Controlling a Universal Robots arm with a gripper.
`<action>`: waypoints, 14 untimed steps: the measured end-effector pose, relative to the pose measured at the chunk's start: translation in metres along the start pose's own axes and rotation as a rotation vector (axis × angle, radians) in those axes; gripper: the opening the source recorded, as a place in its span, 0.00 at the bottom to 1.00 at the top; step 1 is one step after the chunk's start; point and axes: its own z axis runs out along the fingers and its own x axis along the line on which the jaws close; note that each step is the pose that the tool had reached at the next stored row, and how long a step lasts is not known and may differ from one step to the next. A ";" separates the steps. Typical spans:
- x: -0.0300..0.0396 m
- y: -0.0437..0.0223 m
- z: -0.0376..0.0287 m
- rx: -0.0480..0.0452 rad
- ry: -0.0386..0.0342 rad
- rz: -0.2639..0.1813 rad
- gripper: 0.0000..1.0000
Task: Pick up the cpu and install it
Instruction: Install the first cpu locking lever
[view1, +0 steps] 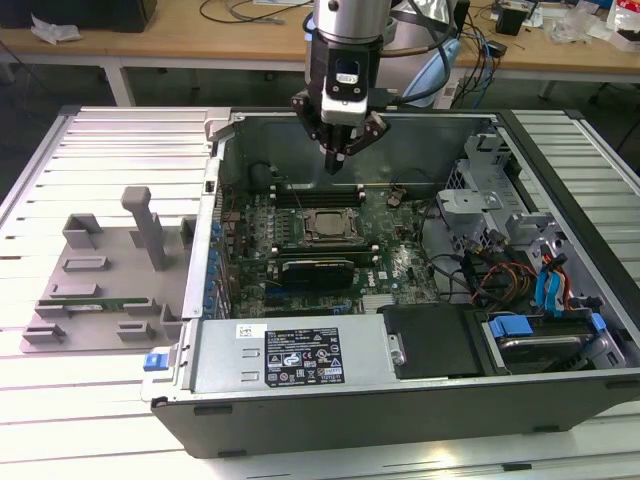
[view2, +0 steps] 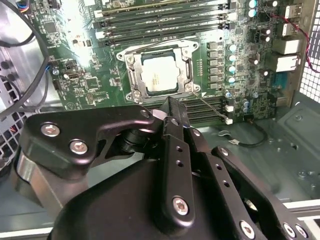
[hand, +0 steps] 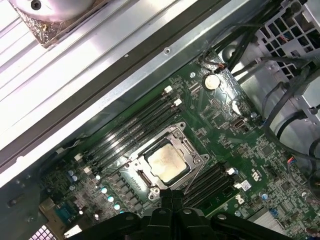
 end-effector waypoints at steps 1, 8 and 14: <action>0.0000 0.0000 0.0000 0.0000 -0.0003 -0.008 0.11; 0.0000 0.0000 0.0000 -0.0005 -0.0027 -0.083 0.11; 0.0000 0.0000 0.0000 -0.0009 -0.0046 -0.143 0.11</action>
